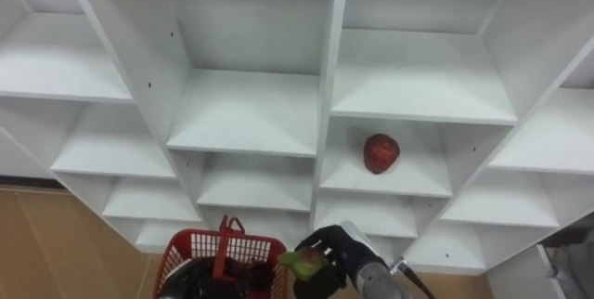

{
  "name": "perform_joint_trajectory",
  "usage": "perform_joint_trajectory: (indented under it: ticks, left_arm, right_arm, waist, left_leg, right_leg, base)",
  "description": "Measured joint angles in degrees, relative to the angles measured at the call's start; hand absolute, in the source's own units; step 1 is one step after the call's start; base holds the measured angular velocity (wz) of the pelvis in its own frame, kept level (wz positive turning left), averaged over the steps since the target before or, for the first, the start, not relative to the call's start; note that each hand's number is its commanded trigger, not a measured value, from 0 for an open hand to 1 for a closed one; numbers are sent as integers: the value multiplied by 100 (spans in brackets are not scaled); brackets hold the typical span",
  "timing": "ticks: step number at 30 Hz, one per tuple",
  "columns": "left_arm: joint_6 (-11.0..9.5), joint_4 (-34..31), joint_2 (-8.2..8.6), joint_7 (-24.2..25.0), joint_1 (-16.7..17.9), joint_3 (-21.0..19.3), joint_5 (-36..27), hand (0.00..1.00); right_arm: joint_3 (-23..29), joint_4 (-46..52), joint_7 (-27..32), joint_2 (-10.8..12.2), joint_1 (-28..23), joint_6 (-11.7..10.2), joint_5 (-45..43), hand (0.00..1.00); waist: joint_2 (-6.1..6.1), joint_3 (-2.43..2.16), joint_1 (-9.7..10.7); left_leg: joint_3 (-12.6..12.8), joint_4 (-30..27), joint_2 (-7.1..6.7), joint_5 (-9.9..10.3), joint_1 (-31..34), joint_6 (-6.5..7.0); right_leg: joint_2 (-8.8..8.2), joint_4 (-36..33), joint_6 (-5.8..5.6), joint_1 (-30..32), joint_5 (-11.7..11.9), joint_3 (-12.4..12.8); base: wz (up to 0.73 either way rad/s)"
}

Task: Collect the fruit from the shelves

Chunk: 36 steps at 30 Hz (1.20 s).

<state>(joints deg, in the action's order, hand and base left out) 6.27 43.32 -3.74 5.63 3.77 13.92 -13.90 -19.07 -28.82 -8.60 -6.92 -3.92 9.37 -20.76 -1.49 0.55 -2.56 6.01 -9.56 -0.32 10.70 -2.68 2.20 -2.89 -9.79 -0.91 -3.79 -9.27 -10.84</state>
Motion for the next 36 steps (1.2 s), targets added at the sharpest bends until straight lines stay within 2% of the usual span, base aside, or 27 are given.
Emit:
perform_joint_trajectory:
  ticks: [3, 22, 36]
  left_arm:
    - [0, -1, 4, 4, -2, 83, -4, 100]
    - [1, -12, -48, 137, 20, 382, -2, 100]
    - [2, -15, -73, 267, 21, 447, -6, 100]
  right_arm:
    - [-1, -6, -31, -6, 0, 0, 2, 100]
    - [-463, -237, -23, -35, 192, 3, 58, 100]
    - [-495, -241, 20, -40, 295, 3, 61, 100]
  waist:
    - [-1, 25, -50]
    - [-23, 14, -116]
    - [-42, 27, -208]
  left_leg:
    - [0, -1, 0, 0, 15, 0]
    - [-30, -19, -2, -1, 95, 0]
    - [-138, -21, -28, 0, 32, 0]
  right_leg:
    - [2, 1, 0, 14, 0, -7]
    - [-7, 0, 0, 64, 0, -41]
    - [-10, 11, -1, -33, -1, -70]
  base:
    - [0]
    - [0]
    - [1]
